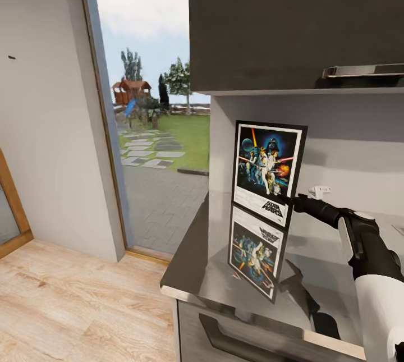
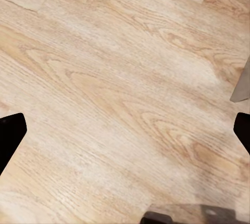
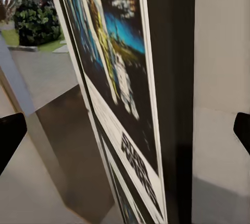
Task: Pick up the poster from the kitchen countertop and hang it on one of the wall nails in the kitchen.
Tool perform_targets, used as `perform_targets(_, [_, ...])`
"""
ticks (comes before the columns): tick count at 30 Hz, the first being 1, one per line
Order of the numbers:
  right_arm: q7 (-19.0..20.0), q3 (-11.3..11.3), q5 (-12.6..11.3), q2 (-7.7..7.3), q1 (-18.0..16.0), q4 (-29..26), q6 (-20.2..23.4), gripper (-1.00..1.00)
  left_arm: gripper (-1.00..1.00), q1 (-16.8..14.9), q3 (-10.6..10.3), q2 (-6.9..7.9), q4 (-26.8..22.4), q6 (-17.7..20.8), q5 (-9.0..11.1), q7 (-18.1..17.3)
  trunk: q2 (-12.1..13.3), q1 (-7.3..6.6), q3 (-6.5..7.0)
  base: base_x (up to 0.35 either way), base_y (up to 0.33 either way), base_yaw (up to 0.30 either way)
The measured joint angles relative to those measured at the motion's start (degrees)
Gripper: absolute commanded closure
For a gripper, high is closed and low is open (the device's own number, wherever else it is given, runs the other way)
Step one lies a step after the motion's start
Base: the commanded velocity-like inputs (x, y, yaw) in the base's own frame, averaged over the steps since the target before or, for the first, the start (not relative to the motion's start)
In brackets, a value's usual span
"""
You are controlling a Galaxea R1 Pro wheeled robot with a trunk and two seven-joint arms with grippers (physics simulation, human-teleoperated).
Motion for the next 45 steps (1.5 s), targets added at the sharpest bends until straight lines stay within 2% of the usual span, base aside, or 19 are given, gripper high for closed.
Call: perform_targets(45, [0.00, 0.08, -0.01, 0.01, 0.00, 0.10, -0.02, -1.00, -1.00, 0.00, 0.01, 0.00, 0.00, 0.01, 0.00, 0.00, 0.00, 0.00, 0.00, 0.011, 0.004, 0.000])
